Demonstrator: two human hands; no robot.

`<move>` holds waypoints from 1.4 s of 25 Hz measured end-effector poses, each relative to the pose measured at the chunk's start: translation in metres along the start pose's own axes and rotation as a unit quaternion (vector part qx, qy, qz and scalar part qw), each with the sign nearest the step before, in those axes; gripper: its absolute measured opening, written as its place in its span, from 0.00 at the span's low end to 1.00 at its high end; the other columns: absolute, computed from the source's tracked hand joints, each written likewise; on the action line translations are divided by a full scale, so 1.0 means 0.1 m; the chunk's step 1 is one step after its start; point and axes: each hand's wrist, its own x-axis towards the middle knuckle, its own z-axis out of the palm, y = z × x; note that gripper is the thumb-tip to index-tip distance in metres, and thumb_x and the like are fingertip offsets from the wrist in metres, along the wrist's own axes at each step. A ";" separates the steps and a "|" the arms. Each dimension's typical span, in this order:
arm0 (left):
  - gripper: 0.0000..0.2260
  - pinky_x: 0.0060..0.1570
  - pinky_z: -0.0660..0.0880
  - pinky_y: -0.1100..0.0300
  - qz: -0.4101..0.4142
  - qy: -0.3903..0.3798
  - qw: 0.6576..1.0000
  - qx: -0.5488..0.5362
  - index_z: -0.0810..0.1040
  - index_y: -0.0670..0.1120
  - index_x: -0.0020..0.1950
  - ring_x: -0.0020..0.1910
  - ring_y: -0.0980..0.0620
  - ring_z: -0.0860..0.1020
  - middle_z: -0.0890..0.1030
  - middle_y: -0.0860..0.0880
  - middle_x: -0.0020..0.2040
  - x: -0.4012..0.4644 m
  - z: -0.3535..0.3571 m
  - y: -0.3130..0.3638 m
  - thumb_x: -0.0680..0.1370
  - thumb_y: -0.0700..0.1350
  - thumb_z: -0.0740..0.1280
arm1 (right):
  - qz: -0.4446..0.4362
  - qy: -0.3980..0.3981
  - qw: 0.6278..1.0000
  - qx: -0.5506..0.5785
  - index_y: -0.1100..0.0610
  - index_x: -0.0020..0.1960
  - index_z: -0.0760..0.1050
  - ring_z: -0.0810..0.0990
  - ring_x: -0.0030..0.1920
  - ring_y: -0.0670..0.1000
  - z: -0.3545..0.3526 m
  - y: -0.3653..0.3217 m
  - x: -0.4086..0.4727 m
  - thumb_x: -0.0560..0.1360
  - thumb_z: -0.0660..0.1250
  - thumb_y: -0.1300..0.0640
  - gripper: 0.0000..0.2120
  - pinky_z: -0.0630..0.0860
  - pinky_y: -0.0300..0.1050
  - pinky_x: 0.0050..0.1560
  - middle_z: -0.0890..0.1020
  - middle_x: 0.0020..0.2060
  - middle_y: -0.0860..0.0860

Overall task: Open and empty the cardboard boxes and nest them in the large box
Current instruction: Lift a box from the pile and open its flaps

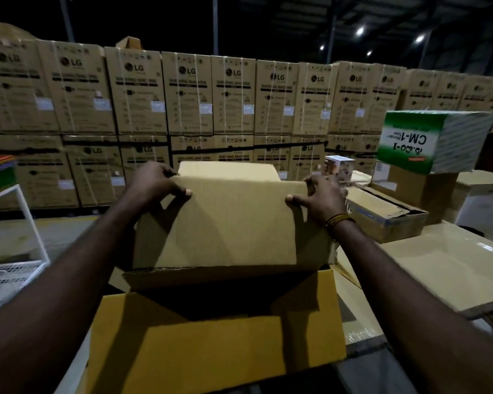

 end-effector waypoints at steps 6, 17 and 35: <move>0.13 0.45 0.78 0.52 -0.055 -0.065 0.993 0.085 0.84 0.44 0.49 0.43 0.47 0.79 0.82 0.45 0.46 0.13 0.12 -0.38 0.72 0.52 0.76 | 0.039 -0.160 0.983 -0.078 0.51 0.66 0.74 0.77 0.57 0.58 0.20 0.19 0.00 0.64 0.76 0.34 0.36 0.78 0.58 0.57 0.74 0.63 0.56; 0.17 0.53 0.76 0.52 -0.082 -0.205 0.952 0.213 0.83 0.46 0.52 0.50 0.48 0.79 0.82 0.48 0.49 -0.02 0.33 -0.59 0.75 0.59 0.70 | -0.061 -0.281 0.952 -0.106 0.53 0.72 0.70 0.73 0.67 0.54 0.24 -0.11 -0.29 0.75 0.69 0.41 0.30 0.71 0.46 0.62 0.75 0.69 0.54; 0.29 0.65 0.71 0.49 0.113 -0.389 0.877 0.258 0.68 0.56 0.73 0.68 0.48 0.71 0.71 0.50 0.72 -0.49 0.61 0.20 0.74 0.60 0.70 | -0.367 0.147 0.909 -0.134 0.52 0.42 0.80 0.79 0.28 0.54 0.58 -0.10 -0.85 0.81 0.55 0.45 0.19 0.78 0.50 0.40 0.81 0.29 0.51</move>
